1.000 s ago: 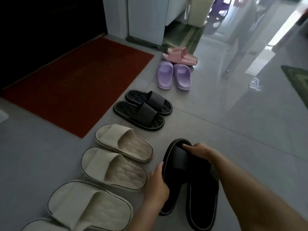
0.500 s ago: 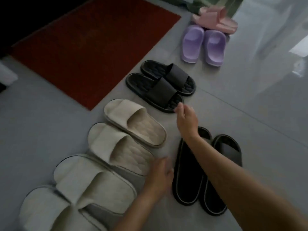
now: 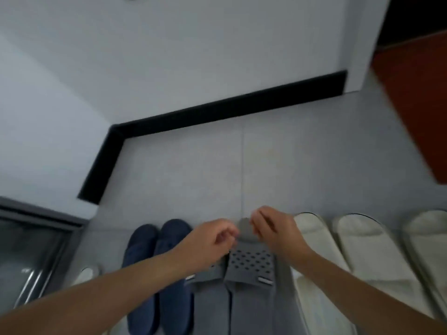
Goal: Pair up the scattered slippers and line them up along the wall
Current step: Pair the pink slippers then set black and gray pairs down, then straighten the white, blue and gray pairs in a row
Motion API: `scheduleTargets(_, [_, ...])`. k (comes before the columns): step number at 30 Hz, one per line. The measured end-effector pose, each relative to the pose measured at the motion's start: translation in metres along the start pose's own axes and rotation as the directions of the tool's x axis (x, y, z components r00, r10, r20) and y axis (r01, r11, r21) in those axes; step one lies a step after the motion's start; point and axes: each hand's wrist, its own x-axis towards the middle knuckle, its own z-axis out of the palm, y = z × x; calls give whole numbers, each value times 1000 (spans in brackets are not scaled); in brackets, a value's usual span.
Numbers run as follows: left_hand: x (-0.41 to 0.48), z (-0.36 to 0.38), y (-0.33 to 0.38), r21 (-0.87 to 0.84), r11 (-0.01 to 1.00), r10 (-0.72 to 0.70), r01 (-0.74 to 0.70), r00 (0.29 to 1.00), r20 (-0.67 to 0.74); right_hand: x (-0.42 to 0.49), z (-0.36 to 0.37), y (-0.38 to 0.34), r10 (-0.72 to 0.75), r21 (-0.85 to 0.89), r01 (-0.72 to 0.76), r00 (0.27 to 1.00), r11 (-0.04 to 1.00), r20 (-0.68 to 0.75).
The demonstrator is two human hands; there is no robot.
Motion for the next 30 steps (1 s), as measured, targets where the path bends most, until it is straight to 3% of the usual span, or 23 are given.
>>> scheduleTargets(4, [-59,-23,-58,-41,996,-80,83,994,79,-21,33,-18,-95,-158,147,951,976,295])
scheduleTargets(11, [-143,-54,-154,-134,966,-230,219,971,-71,-17,51,-73,-113,-249,222,914,943,389])
scheduleTargets(14, [-184,-74,-222,-53,931,-366,362,919,-147,-11,72,-104,-143,-338,337,862,879,486])
scheduleTargets(18, [-237,-97,-322,101,799,-573,593,801,-171,-8,108,-127,36,-540,375,796,753,604])
scheduleTargets(20, [-259,-100,-359,97,752,-627,651,754,-195,-4,144,-137,120,-567,415,724,712,680])
scheduleTargets(24, [-274,-78,-398,23,719,-662,694,695,-279,11,250,-141,335,-529,453,442,717,832])
scheduleTargets(25, [-271,-72,-401,12,742,-633,671,705,-319,13,280,-139,332,-519,470,425,714,842])
scheduleTargets(28, [-258,-66,-406,-12,806,-551,592,742,-381,14,377,-138,207,-463,510,479,725,853])
scheduleTargets(30, [-254,-70,-410,-123,815,-565,567,727,-389,12,436,-138,108,-414,588,484,694,869])
